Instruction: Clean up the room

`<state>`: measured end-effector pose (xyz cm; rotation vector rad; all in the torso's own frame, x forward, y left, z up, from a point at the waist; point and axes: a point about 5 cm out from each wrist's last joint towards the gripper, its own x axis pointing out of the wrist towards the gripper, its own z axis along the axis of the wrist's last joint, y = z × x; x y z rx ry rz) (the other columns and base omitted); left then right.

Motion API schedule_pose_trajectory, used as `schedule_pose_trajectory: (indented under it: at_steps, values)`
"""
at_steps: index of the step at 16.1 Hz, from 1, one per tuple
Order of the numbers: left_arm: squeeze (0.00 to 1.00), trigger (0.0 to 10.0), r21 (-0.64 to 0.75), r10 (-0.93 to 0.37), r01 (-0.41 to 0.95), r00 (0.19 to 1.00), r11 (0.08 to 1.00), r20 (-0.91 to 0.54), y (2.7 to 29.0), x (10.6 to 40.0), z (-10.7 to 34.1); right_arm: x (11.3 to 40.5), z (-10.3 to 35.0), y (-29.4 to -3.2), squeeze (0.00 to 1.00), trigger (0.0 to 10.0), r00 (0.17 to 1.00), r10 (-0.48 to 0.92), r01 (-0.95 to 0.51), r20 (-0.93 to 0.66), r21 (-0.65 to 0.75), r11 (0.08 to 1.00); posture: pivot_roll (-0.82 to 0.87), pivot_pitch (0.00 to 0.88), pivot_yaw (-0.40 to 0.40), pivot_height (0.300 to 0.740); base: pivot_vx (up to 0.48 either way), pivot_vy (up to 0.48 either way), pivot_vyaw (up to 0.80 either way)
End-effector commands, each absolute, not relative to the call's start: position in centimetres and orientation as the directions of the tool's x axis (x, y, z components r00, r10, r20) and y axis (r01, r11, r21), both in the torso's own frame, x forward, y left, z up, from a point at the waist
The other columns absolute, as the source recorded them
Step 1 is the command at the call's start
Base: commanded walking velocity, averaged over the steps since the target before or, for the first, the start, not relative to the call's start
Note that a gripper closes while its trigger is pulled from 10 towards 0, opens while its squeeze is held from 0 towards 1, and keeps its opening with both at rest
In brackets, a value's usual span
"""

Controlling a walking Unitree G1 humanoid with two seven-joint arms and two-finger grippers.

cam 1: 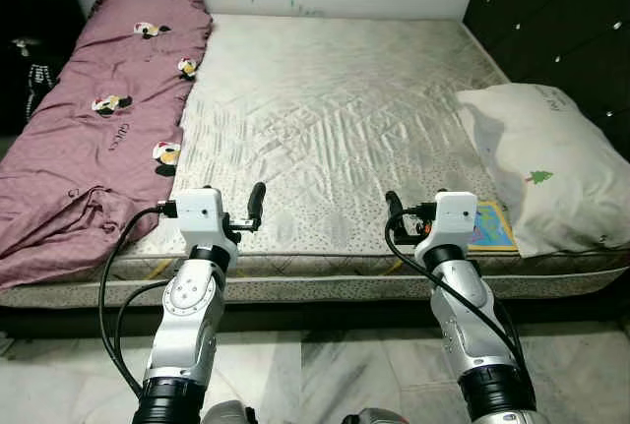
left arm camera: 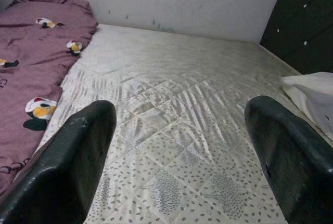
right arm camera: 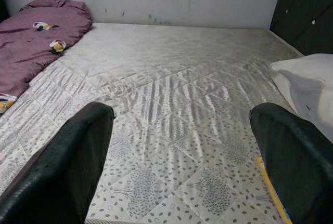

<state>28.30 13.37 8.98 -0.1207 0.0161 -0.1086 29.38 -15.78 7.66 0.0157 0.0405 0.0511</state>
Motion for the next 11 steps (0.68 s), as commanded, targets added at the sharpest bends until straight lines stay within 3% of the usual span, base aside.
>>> schedule_pose_trajectory:
  at_steps: [1,8,11]
  values:
    - [0.0,10.0,-0.12,-0.119,0.119,0.993,0.986,0.01,13.25,28.37,9.42,29.52,7.9,-16.04,0.0,10.0,0.998,0.043,-0.043,-0.034,0.012,0.999,0.0,0.009,-0.037,0.74,0.0,0.0,0.0]
    - [0.0,10.0,-0.124,-0.119,0.118,0.993,0.985,0.004,13.13,28.31,9.26,29.62,7.99,-16.18,0.0,10.0,0.999,0.04,-0.039,-0.031,0.011,0.999,-0.01,0.01,-0.042,0.74,0.0,0.0,0.0]
    - [0.0,10.0,-0.12,-0.116,0.115,0.993,0.986,0.0,13.34,28.07,9.03,29.6,8.16,-16.22,0.0,10.0,0.999,0.038,-0.038,-0.022,0.017,0.999,-0.01,0.009,-0.039,0.74,0.269,0.0,0.0]
